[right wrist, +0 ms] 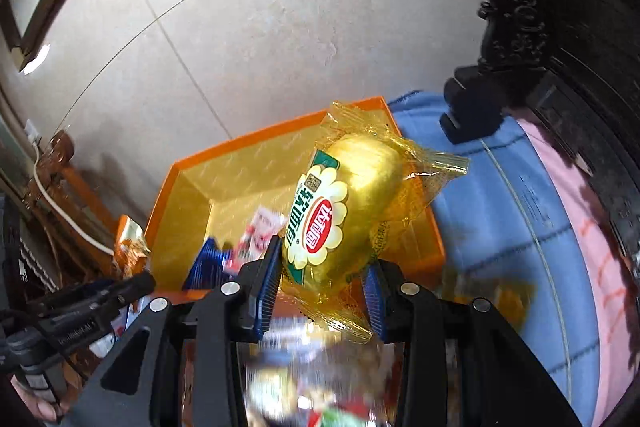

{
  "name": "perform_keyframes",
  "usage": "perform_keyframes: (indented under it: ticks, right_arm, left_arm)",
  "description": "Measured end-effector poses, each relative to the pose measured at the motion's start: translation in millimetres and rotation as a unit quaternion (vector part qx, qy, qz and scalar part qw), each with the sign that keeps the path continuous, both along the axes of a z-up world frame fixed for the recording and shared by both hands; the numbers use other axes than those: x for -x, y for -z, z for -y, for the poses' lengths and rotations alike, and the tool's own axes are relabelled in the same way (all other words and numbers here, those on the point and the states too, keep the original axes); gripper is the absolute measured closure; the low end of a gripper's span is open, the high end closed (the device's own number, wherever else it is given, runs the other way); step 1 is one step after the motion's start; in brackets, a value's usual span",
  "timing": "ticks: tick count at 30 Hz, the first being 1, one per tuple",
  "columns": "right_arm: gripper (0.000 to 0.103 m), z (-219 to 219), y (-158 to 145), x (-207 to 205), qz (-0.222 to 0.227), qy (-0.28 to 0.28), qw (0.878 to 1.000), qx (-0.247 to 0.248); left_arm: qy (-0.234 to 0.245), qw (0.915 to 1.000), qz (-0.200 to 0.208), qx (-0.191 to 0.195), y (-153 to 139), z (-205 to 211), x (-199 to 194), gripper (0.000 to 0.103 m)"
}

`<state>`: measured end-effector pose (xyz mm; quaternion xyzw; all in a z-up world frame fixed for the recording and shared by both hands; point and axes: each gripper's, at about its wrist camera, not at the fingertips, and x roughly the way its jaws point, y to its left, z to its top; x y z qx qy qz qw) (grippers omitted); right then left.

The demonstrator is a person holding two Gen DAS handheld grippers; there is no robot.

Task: Organize snacks
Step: 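Drop both packs into the orange box by opening both tools, then grasp the barcoded biscuit pack with the left tool while the right tool grasps a red biscuit pack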

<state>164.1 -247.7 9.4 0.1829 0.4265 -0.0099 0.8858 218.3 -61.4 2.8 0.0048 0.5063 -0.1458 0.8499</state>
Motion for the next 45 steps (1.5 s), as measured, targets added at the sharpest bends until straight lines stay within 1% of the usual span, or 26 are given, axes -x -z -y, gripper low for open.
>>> perform_keyframes:
  ticks: [3,4,5,6,7,8,9,10,12,14,19,21,27,29,31,32,34,36,37,40,41,43,45]
  right_arm:
    - [0.065,1,6,-20,-0.006,0.005,1.000,0.001]
    - [0.065,0,9,-27,-0.012,0.005,1.000,0.003]
    - [0.064,1,12,-31,-0.016,0.007,1.000,0.005]
    - [0.062,1,16,-34,-0.023,0.008,1.000,0.006]
    - [0.059,2,22,-38,-0.035,0.008,0.999,0.002]
    - [0.055,3,24,-39,-0.039,0.008,0.999,-0.003]
    - [0.046,4,25,-39,-0.041,0.012,0.999,-0.003]
    - [0.042,4,23,-36,-0.036,0.016,0.999,0.003]
    - [0.041,4,22,-29,-0.032,0.011,0.999,0.003]
    - [0.041,5,22,-21,-0.034,0.007,0.999,-0.008]
    - [0.039,2,18,7,-0.038,-0.002,0.999,-0.006]
    - [0.039,0,15,22,-0.039,-0.005,0.999,-0.002]
    - [0.032,-4,14,66,-0.051,-0.012,0.999,-0.003]
    - [0.030,-8,17,81,-0.059,-0.027,0.998,0.007]
    - [0.030,-12,19,99,-0.064,-0.037,0.997,0.014]
    - [0.028,-14,21,109,-0.065,-0.042,0.997,0.010]
    - [0.019,-18,26,128,-0.073,-0.054,0.996,-0.002]
    - [0.016,-26,34,143,-0.088,-0.074,0.993,-0.007]
    - [0.017,-33,41,152,-0.101,-0.091,0.991,-0.009]
    - [0.017,-44,50,167,-0.119,-0.108,0.987,-0.011]
    - [0.017,-46,52,169,-0.122,-0.110,0.986,-0.015]
    - [0.016,-51,55,175,-0.126,-0.112,0.985,-0.025]
    - [0.016,-55,57,177,-0.128,-0.113,0.985,-0.030]
  left_arm:
    - [-0.010,0.9999,-0.010,-0.005,10,4,-21,0.066]
    - [-0.016,0.9997,-0.015,-0.008,14,5,-29,0.064]
    - [-0.023,0.9995,-0.015,-0.014,16,6,-33,0.055]
    - [-0.042,0.9986,-0.017,-0.026,19,5,-39,0.041]
    - [-0.060,0.9974,-0.020,-0.033,21,2,-42,0.011]
    - [-0.076,0.9965,-0.018,-0.030,21,-1,-45,0.004]
    - [-0.084,0.9961,-0.016,-0.021,20,-4,-45,0.004]
    - [-0.090,0.9958,-0.018,-0.002,20,-9,-45,0.004]
    - [-0.099,0.9945,-0.033,0.015,20,-19,-45,0.004]
    - [-0.102,0.9935,-0.041,0.029,20,-26,-41,0.004]
    - [-0.116,0.9921,-0.036,0.033,14,-44,-20,0.004]
    - [-0.113,0.9922,-0.044,0.030,15,-48,-11,0.004]
    - [-0.099,0.9939,-0.048,0.011,20,-65,28,0.004]
    - [-0.099,0.9937,-0.052,0.006,26,-74,46,0.004]
    - [-0.100,0.9934,-0.055,-0.010,36,-85,64,0.004]
    - [-0.100,0.9931,-0.059,-0.017,42,-91,72,0.004]
    - [-0.105,0.9913,-0.074,-0.029,58,-102,87,0.004]
    - [-0.116,0.9887,-0.087,-0.036,72,-114,99,0.004]
    - [-0.128,0.9860,-0.100,-0.039,83,-121,105,0.004]
    - [-0.155,0.9798,-0.124,-0.027,104,-135,114,0.004]
    - [-0.164,0.9773,-0.131,-0.030,111,-137,116,0.004]
    - [-0.168,0.9751,-0.140,-0.034,119,-138,116,0.004]
    - [-0.166,0.9752,-0.140,-0.044,122,-134,115,0.004]
